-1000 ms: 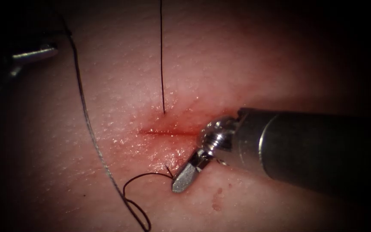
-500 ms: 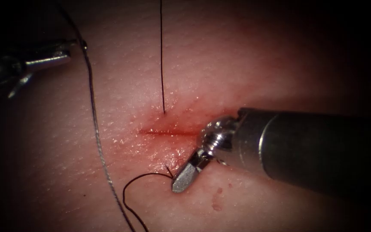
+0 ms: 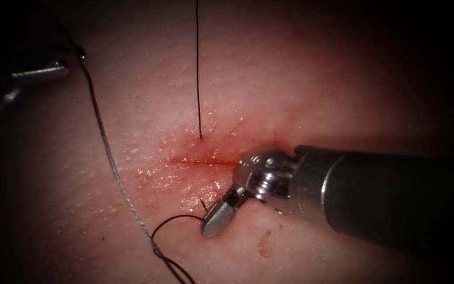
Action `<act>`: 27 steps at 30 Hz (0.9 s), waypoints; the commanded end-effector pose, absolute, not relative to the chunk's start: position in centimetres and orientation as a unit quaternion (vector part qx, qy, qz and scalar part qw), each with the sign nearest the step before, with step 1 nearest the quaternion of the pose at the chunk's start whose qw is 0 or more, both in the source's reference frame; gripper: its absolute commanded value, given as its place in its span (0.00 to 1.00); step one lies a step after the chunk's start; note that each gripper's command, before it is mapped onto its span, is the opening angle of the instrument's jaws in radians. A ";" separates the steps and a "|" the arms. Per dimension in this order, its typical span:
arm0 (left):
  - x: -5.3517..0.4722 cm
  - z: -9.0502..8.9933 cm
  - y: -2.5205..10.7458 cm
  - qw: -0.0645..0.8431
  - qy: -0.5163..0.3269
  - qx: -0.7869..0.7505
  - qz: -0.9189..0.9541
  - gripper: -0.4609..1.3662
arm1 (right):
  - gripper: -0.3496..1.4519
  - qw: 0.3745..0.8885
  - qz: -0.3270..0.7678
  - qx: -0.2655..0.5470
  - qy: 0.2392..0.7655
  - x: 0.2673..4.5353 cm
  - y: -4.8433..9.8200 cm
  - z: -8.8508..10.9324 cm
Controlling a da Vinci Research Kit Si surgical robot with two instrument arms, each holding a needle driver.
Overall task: Wound Closure
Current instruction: Grab the suture using the right needle driver and pull it through the tissue
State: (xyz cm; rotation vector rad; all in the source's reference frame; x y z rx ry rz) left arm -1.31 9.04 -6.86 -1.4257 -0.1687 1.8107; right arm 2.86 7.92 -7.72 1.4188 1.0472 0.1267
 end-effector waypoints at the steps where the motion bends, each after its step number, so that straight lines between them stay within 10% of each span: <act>1: -1.32 -6.8 9.0 0.401 -0.071 -0.567 0.716 0.06 | 0.00 0.636 0.063 0.616 0.460 2.82 7.9 -7.7; 27: -1.25 -6.6 9.2 0.415 -0.048 -0.564 0.712 0.06 | 0.00 0.648 0.294 0.546 0.442 2.86 6.9 -9.0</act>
